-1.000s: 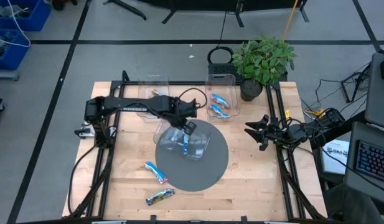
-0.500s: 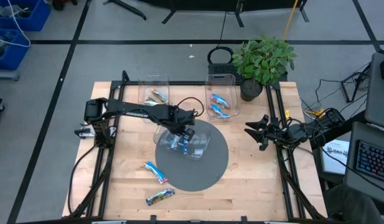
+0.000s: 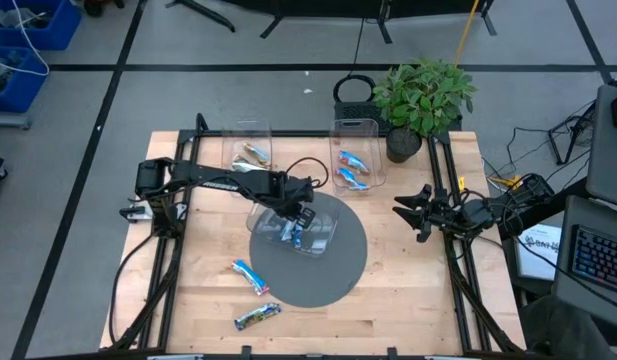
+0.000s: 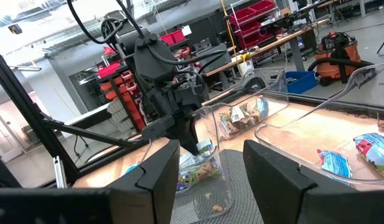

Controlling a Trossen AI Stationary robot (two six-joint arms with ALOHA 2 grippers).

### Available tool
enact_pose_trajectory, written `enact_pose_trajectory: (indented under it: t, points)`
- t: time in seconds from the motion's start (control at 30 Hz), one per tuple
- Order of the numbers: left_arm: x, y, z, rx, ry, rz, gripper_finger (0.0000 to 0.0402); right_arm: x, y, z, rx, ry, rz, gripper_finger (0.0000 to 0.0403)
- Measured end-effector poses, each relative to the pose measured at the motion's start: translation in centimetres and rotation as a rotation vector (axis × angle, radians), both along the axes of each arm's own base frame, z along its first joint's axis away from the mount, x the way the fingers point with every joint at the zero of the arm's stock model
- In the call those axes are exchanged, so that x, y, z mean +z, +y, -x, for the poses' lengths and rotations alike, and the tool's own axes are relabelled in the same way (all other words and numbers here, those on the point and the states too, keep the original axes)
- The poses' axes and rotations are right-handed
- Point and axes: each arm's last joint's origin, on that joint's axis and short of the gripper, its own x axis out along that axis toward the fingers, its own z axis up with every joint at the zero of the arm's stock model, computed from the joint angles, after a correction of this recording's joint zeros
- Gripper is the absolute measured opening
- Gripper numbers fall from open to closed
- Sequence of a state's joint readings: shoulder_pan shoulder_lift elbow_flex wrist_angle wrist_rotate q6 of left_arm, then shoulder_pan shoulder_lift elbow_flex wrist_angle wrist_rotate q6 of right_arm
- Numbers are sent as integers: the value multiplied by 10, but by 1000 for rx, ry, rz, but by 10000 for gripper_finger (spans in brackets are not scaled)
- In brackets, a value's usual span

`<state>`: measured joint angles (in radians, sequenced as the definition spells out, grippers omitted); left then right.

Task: Pick and place Granola Bars by type
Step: Put the blue granola bar into the bottom transparent bin

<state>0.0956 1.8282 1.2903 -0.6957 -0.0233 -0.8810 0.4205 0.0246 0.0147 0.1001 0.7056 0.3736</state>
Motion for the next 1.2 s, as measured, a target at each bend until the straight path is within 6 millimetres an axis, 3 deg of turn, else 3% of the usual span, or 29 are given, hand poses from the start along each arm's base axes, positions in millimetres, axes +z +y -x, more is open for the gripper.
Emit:
enact_pose_trajectory:
  t: [0.3,0.7,0.93,1.2]
  points:
    - [4,0,0,13,-11,2,117,0,0,0,0,0,0,171]
    - [69,-3,17,-55,-248,-122,219,0,0,0,0,0,0,171]
    - [102,-29,33,-265,-356,-126,269,0,0,0,0,0,0,171]
    - [136,-77,61,-553,-484,-140,321,0,0,0,-1,0,0,171]
